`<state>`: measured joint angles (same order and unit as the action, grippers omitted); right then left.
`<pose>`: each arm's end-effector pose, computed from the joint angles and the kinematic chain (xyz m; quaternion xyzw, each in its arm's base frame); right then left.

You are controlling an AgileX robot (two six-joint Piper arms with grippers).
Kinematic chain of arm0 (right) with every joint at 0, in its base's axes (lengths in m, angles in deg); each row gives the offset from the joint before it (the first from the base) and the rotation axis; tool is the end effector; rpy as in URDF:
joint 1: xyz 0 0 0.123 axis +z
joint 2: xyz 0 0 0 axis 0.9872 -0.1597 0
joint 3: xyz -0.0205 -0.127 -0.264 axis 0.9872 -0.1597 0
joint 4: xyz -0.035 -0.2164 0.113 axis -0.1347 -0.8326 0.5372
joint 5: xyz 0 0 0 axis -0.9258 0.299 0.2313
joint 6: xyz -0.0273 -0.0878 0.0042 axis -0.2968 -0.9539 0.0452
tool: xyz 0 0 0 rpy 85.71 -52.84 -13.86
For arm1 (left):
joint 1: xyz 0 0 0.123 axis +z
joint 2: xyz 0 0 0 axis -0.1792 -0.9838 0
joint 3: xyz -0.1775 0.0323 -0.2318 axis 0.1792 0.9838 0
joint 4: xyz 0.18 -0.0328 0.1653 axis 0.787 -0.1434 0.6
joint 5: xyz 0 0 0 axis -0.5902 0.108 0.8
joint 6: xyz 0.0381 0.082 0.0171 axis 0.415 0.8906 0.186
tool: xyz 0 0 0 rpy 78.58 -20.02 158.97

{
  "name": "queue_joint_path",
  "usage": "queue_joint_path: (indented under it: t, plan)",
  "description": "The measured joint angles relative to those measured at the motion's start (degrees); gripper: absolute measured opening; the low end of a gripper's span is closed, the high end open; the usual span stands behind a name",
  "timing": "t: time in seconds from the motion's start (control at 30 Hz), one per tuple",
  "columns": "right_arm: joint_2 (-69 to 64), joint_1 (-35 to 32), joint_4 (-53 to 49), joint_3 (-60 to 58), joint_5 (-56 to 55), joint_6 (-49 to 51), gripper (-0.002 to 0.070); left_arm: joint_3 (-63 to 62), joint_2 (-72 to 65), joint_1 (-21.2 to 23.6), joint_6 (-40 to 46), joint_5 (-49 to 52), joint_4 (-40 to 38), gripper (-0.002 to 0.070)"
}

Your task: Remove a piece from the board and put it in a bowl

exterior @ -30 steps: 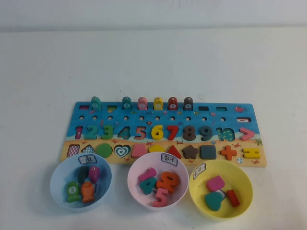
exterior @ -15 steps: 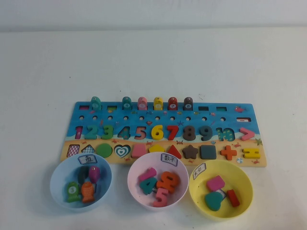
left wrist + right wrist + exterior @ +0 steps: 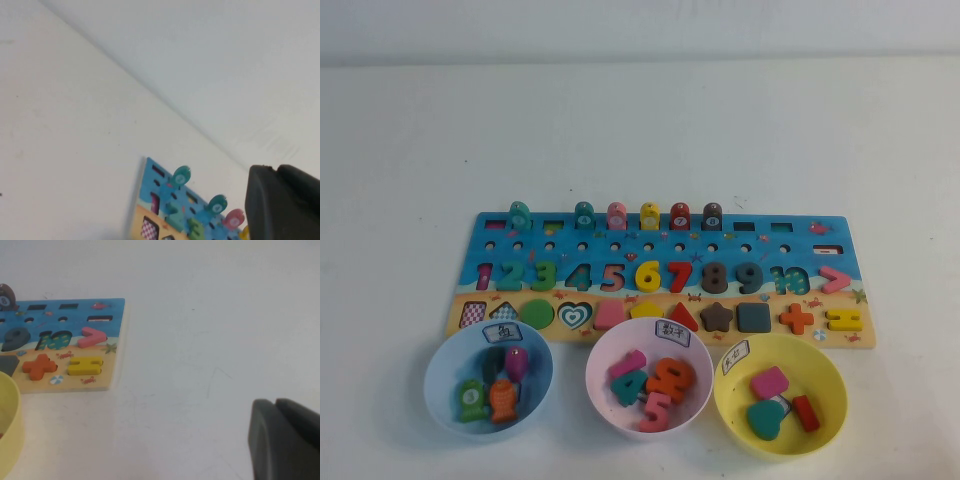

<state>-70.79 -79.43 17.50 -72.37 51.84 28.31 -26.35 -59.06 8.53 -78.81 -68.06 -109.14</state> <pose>0.0397 0.0018 0.1722 0.0300 0.8014 0.0429 0.5959 0.0436 -0.0034 0.1995 -0.2349 0.6635 -0.2724 0.6560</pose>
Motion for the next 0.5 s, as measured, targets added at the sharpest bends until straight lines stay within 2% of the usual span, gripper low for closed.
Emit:
queue_joint_path:
  t: [0.33,0.4,0.5]
  plan:
    - [0.0,0.0,0.0,0.0,0.0,0.0,-0.0018,0.0,0.0,0.0,-0.87,-2.01,-2.6,-0.0003]
    - [0.0,0.0,0.0,0.0,0.0,0.0,-0.0018,-0.74,0.0,0.0,-0.74,1.57,-2.74,-0.0003]
    - [0.0,0.0,0.0,0.0,0.0,0.0,-0.0018,-6.65,-0.74,0.0,1.95,12.15,-0.62,-0.0003]
